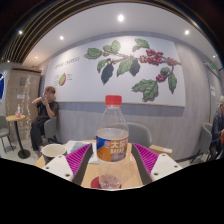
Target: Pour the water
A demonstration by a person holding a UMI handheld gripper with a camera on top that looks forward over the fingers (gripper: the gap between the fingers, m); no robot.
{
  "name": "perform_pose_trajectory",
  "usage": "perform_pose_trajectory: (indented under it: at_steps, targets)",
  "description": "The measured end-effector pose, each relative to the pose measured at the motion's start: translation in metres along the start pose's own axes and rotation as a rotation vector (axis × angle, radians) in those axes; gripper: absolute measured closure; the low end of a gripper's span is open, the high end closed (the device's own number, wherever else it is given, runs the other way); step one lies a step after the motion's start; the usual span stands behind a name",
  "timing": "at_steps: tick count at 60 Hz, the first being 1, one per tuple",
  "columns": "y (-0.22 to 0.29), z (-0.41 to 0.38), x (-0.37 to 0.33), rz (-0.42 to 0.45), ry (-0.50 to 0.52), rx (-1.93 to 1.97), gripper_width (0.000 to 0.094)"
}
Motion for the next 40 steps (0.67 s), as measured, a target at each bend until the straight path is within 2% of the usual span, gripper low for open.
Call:
perform_pose_trajectory:
  at_steps: [5, 24, 40]
  targets:
    - [-0.009, -0.003, -0.025, -0.038, 0.024, -0.001, 0.0074]
    - [-0.05, -0.035, -0.14, -0.159, 0.11, 0.041, 0.0077]
    - [-0.063, -0.033, -0.17, -0.155, 0.211, 0.116, 0.0082]
Point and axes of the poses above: the point between the fingertips, and its own axes, seen from behind it with the camera up: z to the right, y up, x forward, the way the camera looks, the point moved 3 cm from there along -x, backward, against the way the camera looks, and after that the axes turned 15 degrees about x, right-handed, at the moved point
